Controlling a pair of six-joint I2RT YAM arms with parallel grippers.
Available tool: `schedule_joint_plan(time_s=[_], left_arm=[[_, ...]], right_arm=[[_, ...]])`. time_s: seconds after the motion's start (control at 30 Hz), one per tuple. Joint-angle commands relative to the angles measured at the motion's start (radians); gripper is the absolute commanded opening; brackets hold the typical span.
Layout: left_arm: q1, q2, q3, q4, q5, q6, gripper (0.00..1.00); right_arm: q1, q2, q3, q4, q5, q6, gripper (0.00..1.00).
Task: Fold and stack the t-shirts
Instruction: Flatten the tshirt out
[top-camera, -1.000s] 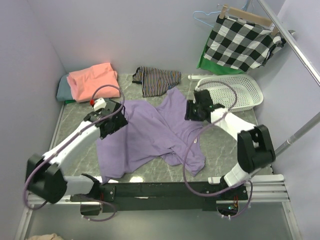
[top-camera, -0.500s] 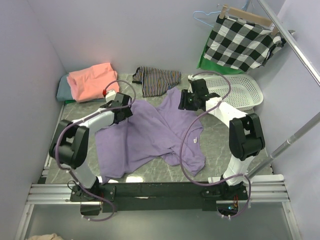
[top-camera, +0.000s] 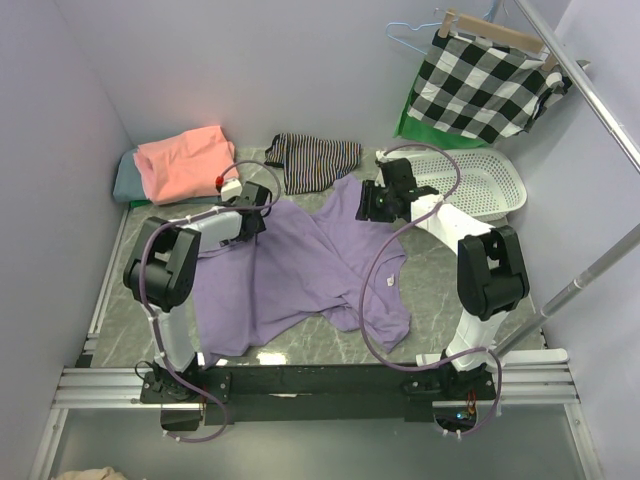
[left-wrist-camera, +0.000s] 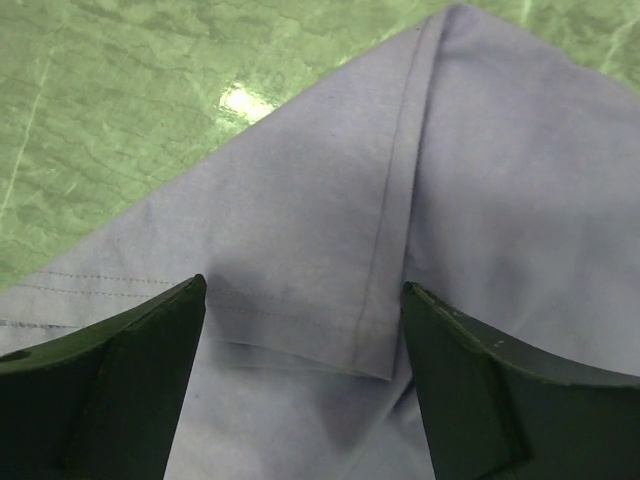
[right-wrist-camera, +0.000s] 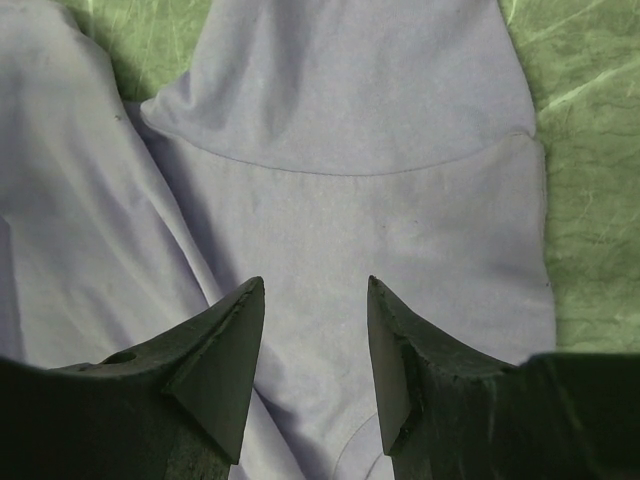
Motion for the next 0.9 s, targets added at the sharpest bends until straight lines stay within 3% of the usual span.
schedule_joint_plan(time_s=[0.0,0.07,0.17,0.2,0.3,0.33,0.73,0.77,0.87], left_arm=[[0.002,0.019,0.047,0.000,-0.044,0.021,0.78],[0.002,0.043,0.061,-0.005,-0.044,0.027,0.71],[0.002,0.066,0.081,-0.019,-0.053,0.027,0.49],[0.002,0.070,0.084,-0.019,-0.057,0.029,0.34],[0.007,0.070,0.101,-0.028,-0.062,0.035,0.04],[0.009,0.068,0.106,-0.033,-0.063,0.037,0.01],[0.124,-0.047,0.139,-0.050,-0.053,0.119,0.01],[0.143,-0.055,0.144,-0.043,-0.036,0.151,0.07],[0.170,-0.067,0.172,-0.048,-0.022,0.179,0.08]], right_arm=[[-0.008,0.021,0.022,0.007,-0.009,-0.017,0.52],[-0.008,0.022,0.022,0.007,-0.009,-0.017,0.52],[-0.008,0.019,0.021,0.003,-0.009,-0.020,0.52],[-0.010,0.019,0.021,0.003,-0.009,-0.022,0.52],[-0.012,0.018,0.019,0.004,-0.012,-0.022,0.52],[-0.010,0.021,0.016,0.004,-0.015,-0.022,0.52],[-0.010,0.007,0.005,0.010,-0.023,-0.028,0.51],[-0.012,0.012,0.007,0.010,-0.024,-0.028,0.51],[-0.010,0.019,0.010,0.013,-0.028,-0.023,0.50]])
